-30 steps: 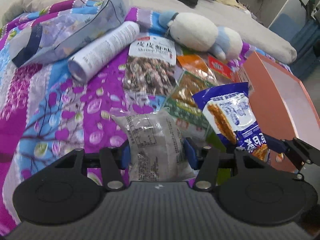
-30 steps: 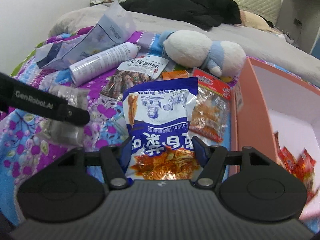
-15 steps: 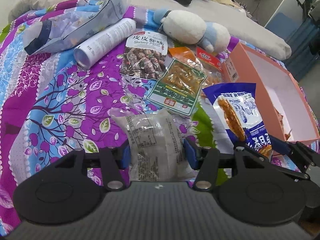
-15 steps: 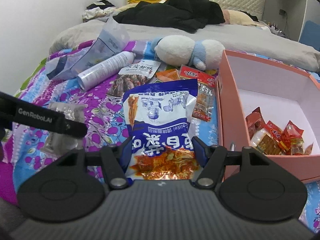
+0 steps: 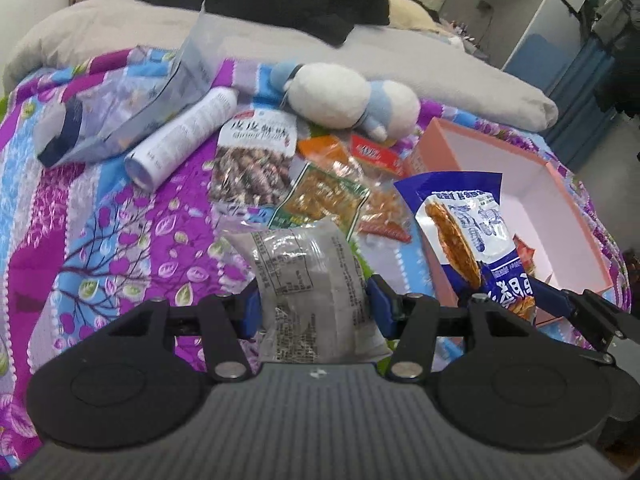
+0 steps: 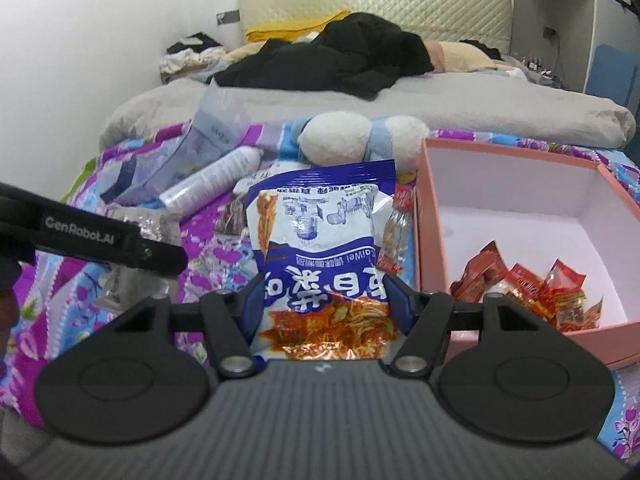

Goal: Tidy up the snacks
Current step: 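Carry the clear pack with the left gripper while the right gripper carries the blue bag over the box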

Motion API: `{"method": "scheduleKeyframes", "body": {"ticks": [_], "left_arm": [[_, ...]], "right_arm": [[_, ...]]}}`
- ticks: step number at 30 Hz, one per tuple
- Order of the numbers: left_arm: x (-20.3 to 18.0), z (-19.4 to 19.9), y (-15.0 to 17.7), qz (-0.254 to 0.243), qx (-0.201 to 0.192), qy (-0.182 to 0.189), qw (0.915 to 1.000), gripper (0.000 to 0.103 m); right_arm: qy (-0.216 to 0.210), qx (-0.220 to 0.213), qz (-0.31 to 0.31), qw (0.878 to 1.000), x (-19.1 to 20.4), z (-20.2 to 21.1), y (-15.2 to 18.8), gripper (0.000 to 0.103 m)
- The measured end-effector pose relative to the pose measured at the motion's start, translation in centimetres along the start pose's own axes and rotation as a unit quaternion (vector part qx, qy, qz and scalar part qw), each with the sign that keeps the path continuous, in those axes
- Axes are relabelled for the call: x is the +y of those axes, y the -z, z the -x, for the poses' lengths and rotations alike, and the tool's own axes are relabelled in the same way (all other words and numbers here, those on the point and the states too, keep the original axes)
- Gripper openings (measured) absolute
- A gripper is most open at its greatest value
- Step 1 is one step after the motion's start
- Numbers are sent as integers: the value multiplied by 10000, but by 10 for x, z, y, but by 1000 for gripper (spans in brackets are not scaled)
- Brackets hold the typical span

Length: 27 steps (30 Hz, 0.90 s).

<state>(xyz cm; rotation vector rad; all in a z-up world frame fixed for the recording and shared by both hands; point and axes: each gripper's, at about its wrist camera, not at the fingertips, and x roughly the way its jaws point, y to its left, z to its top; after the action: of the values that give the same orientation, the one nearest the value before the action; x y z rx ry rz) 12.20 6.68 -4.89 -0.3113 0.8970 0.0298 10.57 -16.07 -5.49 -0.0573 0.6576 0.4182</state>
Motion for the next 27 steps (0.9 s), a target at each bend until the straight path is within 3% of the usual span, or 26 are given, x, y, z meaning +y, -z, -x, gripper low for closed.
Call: {"method": "scheduleKeyframes", "body": {"ticks": [14,27], "left_arm": [[-46,28,-42,-270,-462,217,9983,59],[-100,32,-71,-505,-688,457,9953,59]], "right_arm": [[161,-538,2,9984,-25,33,-40,64],[415,-779,-13,9961,-64,48,-61,64]]}}
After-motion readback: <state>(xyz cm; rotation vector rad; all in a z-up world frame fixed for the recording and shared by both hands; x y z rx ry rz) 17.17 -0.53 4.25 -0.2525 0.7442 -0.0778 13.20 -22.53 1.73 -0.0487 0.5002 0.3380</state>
